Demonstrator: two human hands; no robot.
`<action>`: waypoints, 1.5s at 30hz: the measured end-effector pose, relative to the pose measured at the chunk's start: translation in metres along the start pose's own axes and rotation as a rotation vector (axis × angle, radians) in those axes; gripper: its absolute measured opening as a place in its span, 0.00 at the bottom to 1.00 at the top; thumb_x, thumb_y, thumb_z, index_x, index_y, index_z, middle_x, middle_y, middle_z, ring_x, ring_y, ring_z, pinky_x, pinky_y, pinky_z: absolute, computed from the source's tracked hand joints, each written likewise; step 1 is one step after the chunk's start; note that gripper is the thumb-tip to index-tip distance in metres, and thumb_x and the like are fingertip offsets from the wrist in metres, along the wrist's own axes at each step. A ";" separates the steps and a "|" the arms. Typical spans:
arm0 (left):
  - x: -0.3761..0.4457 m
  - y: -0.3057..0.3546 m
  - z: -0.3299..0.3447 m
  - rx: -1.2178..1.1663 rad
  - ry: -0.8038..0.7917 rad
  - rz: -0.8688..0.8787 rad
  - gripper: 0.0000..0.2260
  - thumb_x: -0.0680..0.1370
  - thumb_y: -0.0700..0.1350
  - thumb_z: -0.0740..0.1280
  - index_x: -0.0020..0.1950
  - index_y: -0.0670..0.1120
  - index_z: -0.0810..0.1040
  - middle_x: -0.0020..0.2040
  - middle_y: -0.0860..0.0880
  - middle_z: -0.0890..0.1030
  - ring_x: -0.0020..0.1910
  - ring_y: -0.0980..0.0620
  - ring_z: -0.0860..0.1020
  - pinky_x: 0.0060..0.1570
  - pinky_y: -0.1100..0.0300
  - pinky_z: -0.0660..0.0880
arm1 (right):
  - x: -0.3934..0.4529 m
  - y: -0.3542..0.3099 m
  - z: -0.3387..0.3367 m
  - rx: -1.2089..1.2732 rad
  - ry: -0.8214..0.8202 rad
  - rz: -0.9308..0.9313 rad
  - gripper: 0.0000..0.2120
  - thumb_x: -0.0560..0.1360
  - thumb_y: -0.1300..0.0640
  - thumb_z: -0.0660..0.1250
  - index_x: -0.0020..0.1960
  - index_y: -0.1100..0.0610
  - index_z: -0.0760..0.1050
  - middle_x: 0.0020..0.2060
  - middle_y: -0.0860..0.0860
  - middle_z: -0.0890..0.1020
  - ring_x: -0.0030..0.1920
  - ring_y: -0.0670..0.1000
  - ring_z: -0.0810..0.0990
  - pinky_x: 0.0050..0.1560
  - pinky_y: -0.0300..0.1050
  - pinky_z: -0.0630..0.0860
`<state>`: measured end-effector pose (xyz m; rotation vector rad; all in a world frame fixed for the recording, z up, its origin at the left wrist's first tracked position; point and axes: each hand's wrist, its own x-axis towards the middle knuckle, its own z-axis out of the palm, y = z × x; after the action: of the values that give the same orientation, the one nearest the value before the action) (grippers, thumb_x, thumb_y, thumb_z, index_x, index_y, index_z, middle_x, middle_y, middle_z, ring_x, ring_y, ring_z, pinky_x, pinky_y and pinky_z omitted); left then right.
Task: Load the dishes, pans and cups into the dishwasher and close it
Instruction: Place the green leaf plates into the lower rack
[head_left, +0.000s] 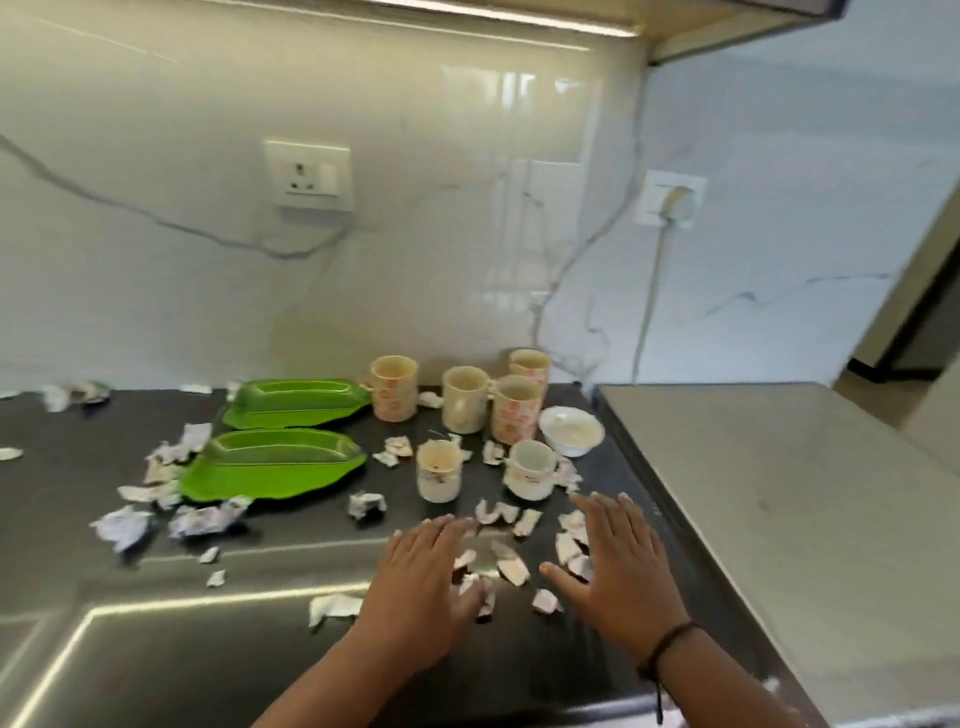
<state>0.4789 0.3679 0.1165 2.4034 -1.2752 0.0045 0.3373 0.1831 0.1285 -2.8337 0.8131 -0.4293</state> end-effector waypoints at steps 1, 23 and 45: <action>-0.002 -0.010 -0.004 0.008 0.003 -0.023 0.39 0.66 0.69 0.45 0.75 0.56 0.58 0.74 0.55 0.62 0.74 0.55 0.59 0.73 0.56 0.52 | 0.006 -0.011 0.002 0.005 -0.014 -0.027 0.43 0.65 0.27 0.50 0.75 0.47 0.54 0.74 0.48 0.59 0.77 0.55 0.50 0.74 0.50 0.50; 0.007 -0.178 -0.066 0.049 0.246 -0.726 0.38 0.65 0.69 0.52 0.70 0.50 0.69 0.66 0.50 0.73 0.66 0.50 0.71 0.65 0.55 0.66 | 0.194 -0.216 0.093 0.375 -0.540 -0.304 0.29 0.73 0.45 0.65 0.69 0.53 0.61 0.64 0.56 0.67 0.62 0.58 0.73 0.60 0.48 0.71; 0.010 -0.307 -0.109 -0.278 0.296 -0.656 0.14 0.75 0.51 0.69 0.59 0.50 0.76 0.60 0.49 0.74 0.62 0.49 0.73 0.60 0.58 0.67 | 0.265 -0.252 0.119 0.651 -0.533 0.348 0.08 0.78 0.62 0.60 0.54 0.61 0.75 0.50 0.58 0.75 0.45 0.56 0.78 0.49 0.51 0.80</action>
<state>0.7487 0.5505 0.1074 2.3480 -0.3027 -0.0074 0.7142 0.2609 0.1351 -2.0072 0.8295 0.1057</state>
